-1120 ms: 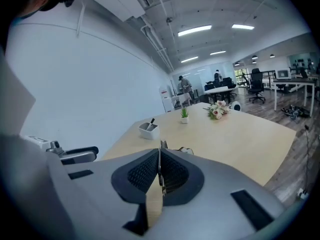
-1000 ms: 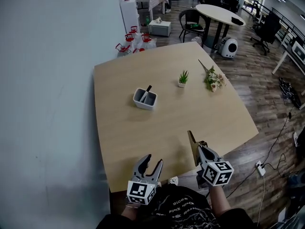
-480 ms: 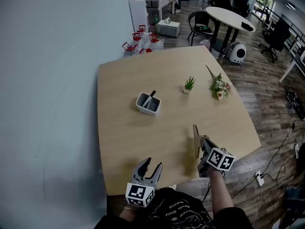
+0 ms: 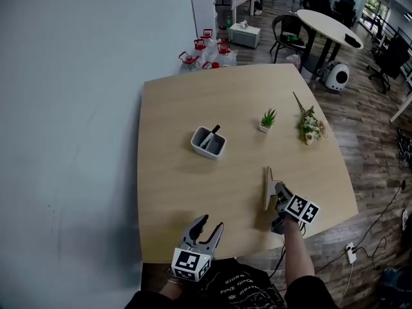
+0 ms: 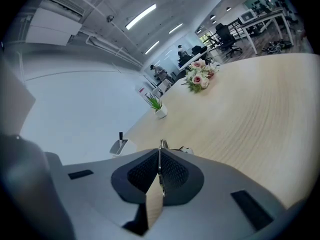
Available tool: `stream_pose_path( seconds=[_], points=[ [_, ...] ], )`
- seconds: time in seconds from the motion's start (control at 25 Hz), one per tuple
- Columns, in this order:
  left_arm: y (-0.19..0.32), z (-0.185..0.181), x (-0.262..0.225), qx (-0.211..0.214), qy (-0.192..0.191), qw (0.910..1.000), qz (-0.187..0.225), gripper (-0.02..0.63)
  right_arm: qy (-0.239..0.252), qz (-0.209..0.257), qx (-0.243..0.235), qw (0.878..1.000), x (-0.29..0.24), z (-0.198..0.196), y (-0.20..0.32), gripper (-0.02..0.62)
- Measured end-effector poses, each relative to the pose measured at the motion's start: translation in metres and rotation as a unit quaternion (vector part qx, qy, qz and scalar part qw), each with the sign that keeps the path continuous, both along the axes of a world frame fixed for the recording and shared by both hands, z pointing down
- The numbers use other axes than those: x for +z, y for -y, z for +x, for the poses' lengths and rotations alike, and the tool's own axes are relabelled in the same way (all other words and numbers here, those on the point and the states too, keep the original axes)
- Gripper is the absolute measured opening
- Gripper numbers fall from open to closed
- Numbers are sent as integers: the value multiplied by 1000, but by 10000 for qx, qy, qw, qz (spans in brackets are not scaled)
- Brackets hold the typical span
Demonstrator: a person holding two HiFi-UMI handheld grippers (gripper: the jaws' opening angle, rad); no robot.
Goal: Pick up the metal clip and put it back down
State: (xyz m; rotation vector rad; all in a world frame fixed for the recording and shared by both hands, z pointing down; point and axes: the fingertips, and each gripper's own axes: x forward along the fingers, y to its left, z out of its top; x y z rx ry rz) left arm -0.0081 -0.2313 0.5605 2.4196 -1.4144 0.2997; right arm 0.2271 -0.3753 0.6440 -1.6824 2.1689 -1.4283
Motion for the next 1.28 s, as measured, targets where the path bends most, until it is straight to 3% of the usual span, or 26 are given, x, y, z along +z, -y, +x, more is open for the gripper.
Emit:
stream_pose_path(
  seconds=[0.52,0.6,0.76,0.8,1.0,1.28],
  points=[
    [9,-12,-2,-290,-51,9995,-132,202,132,-257,161,9995,25,17,14,32],
    [9,-12,-1,-296,-66,9994,-140,202,-3,-321,162,9994,30,20,11,70],
    [9,-14,0,-275,-62,9995,-148,202,-318,-272,-118,9991,29,14,10,269],
    [9,-14,0,-269,-61,9995,-150,202,-465,-298,-160,9983,30,14,8,292],
    [5,-15,-2,-217,-87,9996,-143,202,-762,-300,-224,9964,25,14,-3,308],
    [-5,-13,-9,-57,-202,9998,-72,202,-1534,312,-378,9869,-25,6,-24,308]
  ],
)
